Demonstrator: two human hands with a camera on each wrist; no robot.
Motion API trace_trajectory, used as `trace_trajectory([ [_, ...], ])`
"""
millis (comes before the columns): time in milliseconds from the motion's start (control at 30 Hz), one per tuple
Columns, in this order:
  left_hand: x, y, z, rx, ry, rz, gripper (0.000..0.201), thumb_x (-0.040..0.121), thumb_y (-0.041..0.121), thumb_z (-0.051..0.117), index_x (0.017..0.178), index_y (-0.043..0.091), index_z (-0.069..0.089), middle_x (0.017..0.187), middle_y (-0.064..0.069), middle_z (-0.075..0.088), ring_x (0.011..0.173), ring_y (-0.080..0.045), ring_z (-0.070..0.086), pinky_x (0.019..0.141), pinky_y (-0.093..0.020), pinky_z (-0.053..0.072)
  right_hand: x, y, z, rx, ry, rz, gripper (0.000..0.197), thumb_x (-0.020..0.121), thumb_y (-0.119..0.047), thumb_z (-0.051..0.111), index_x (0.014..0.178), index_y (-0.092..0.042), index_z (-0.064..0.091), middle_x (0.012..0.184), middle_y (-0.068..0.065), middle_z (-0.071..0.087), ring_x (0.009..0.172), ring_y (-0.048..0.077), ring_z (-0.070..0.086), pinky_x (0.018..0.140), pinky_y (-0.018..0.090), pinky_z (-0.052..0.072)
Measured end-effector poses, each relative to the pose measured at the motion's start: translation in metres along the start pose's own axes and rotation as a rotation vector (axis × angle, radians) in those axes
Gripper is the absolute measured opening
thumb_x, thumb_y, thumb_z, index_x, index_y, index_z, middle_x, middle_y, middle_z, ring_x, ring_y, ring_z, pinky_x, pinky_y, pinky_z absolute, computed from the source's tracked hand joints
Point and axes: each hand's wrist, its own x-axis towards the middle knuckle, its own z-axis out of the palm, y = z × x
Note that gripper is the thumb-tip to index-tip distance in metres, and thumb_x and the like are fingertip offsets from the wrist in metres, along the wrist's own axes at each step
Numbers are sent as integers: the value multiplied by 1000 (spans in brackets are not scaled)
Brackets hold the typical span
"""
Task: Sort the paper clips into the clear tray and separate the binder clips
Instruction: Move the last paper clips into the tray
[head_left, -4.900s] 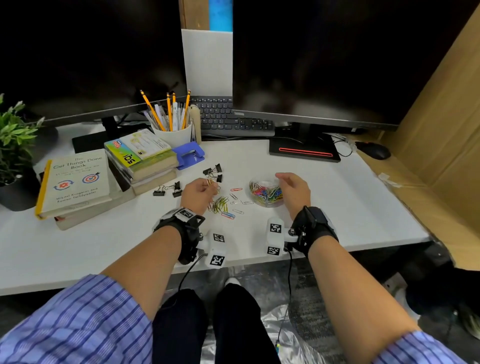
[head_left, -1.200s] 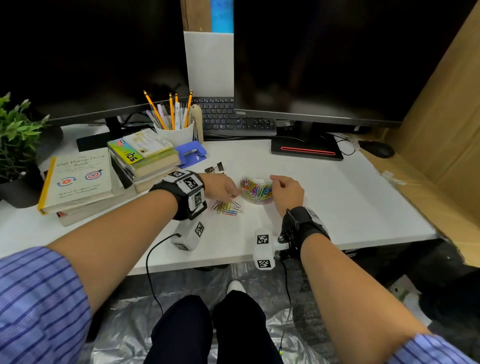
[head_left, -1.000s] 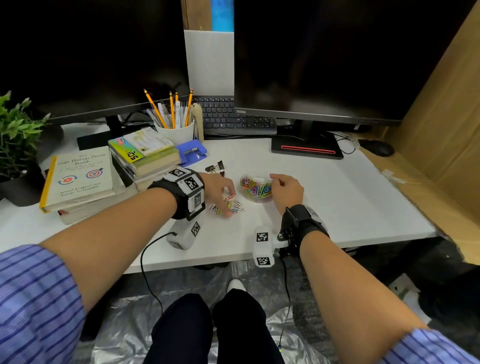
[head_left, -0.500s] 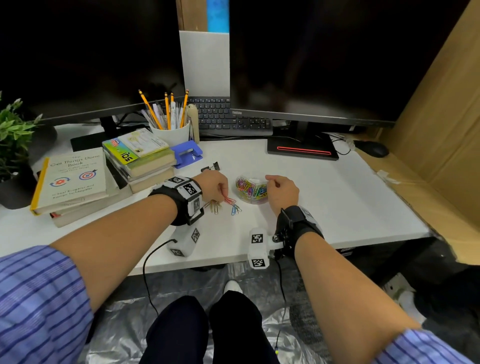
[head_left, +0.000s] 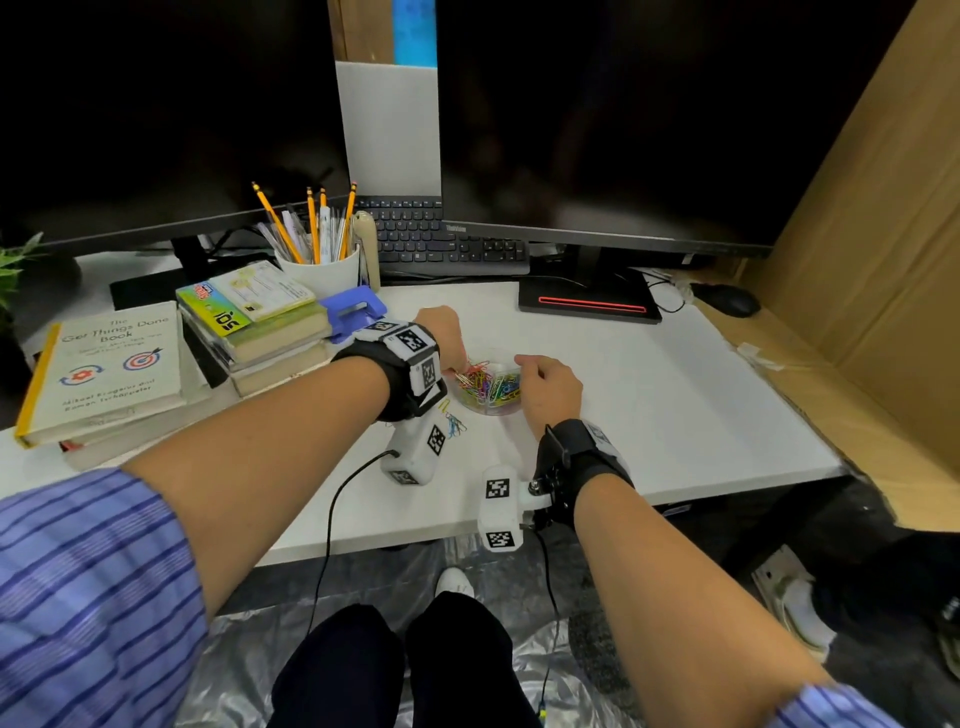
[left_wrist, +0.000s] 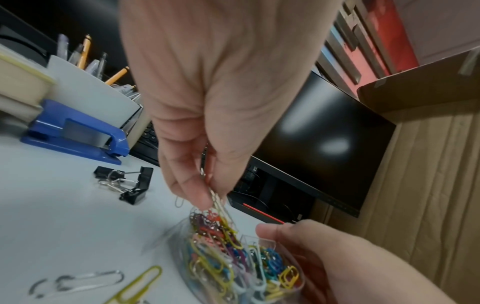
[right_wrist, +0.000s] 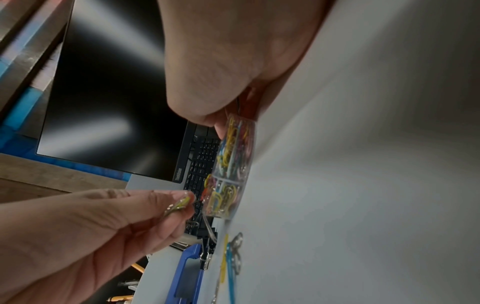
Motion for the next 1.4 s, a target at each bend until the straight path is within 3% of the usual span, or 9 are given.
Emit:
trace_trajectory([
  [100,0,1,-3,-65,14,-21,13,84,10,66,94,1,70,103,-17,71,95,-27,69,94,-36,54,0,0,1,0,-1,1,36,96,-19,41,117,-11,68,127,10,63,119,26,55,99,28,41],
  [233,1,9,-5,-176,38,62,15,86,8,62,74,15,66,76,-1,65,83,-19,61,80,-28,54,1,-1,1,35,14,21,37,97,-20,38,115,-11,69,127,10,63,120,26,54,101,29,40],
  [400,-2,27,11,-160,86,187,15,84,7,66,96,4,74,105,-7,73,95,-16,64,89,-27,53,0,-3,0,47,0,46,44,100,-24,29,115,-13,69,127,10,63,119,26,54,104,33,37],
  [767,-2,18,9,-278,-18,284,21,85,-1,60,95,9,75,101,-8,71,91,-13,61,86,-25,52,0,-5,0,30,-1,53,45,100,-23,26,111,-11,68,120,16,65,110,31,55,95,36,40],
  [933,-1,13,-1,-429,-40,214,35,89,-8,42,74,10,69,92,-10,68,82,-18,68,80,-29,58,0,-3,0,11,-13,32,47,100,-25,26,112,-14,70,125,9,64,115,25,54,92,26,35],
  [1000,2,9,-4,-376,9,178,33,88,-6,46,72,13,69,87,-10,69,82,-18,68,86,-31,57,1,-2,0,14,-4,26,46,101,-26,27,111,-15,71,125,8,64,116,23,54,85,21,31],
  [1100,11,0,-4,-188,89,154,24,88,2,52,95,7,74,102,-10,72,97,-21,66,91,-30,53,0,-1,0,10,5,16,47,102,-27,27,111,-13,71,124,8,65,114,22,55,79,17,29],
  [1267,8,1,4,187,-57,184,34,92,30,57,117,9,68,122,-7,65,114,-23,59,97,-32,47,1,0,1,7,16,9,48,102,-28,27,109,-11,71,122,10,66,113,24,56,86,21,33],
  [1400,7,-1,4,247,-46,224,29,94,21,53,118,10,67,127,-8,61,117,-25,56,99,-31,44,0,-1,0,17,29,14,48,102,-28,27,108,-9,71,119,11,66,110,23,57,82,19,32],
])
